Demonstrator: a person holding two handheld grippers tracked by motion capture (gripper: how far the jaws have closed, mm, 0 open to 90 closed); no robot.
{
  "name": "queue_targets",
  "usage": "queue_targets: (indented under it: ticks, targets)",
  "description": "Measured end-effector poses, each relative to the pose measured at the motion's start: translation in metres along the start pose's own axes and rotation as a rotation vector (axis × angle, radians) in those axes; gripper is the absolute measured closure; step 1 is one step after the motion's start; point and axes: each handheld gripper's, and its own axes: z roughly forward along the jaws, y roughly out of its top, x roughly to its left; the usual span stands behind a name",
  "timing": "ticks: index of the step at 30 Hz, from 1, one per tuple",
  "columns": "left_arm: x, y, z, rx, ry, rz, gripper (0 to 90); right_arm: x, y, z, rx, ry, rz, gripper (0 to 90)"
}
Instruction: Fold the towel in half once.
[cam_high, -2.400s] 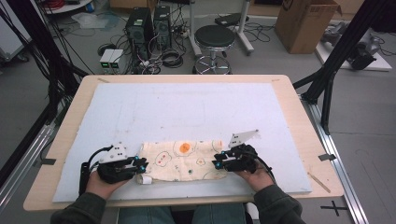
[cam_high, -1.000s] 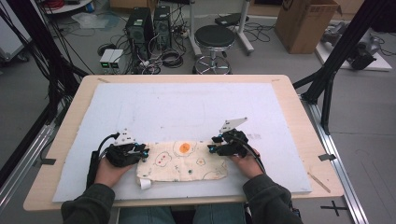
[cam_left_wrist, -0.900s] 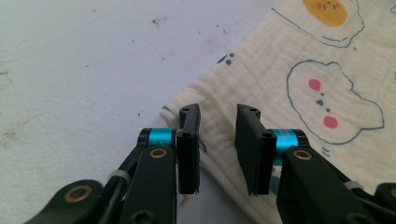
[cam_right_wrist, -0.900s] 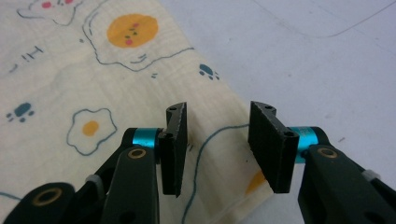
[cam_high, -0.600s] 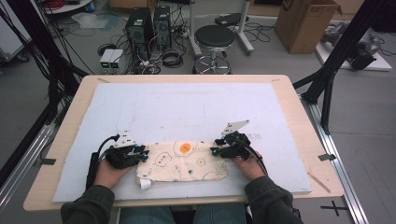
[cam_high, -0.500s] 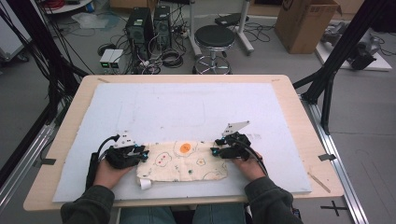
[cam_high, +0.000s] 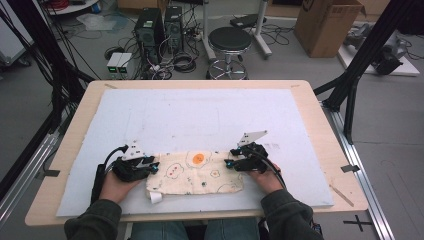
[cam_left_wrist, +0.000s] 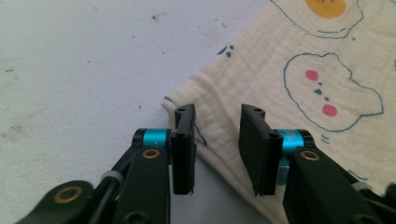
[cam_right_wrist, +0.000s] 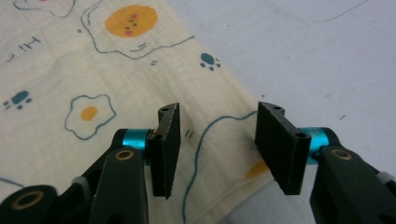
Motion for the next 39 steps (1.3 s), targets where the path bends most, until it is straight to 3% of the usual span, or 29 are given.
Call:
queue_targets:
  ticks: [4,14,19,21,26,32,39]
  targets:
    - [-0.002,0.003,-0.007,-0.034,-0.002,-0.012,58.0,0.004,0.002,-0.005,-0.045,-0.001,-0.018,47.3]
    - [-0.007,0.013,-0.023,-0.098,-0.018,-0.008,46.9,0.004,0.005,-0.030,-0.138,0.029,0.023,36.0]
    - [-0.007,0.015,-0.031,-0.136,-0.004,-0.030,45.1,0.005,0.005,-0.038,-0.130,0.003,0.019,31.5]
    - [-0.006,0.016,-0.035,-0.161,0.007,-0.049,44.7,0.008,0.006,-0.042,-0.143,-0.019,-0.006,31.4]
    - [-0.002,0.014,-0.039,-0.176,0.020,-0.078,41.8,0.009,0.007,-0.045,-0.160,-0.021,-0.008,30.3]
    - [-0.004,0.014,-0.039,-0.173,0.006,-0.070,42.6,0.012,0.008,-0.040,-0.126,-0.004,-0.023,30.6]
    - [-0.004,0.015,-0.037,-0.168,-0.004,-0.064,42.4,0.009,0.007,-0.038,-0.111,0.009,-0.004,31.5]
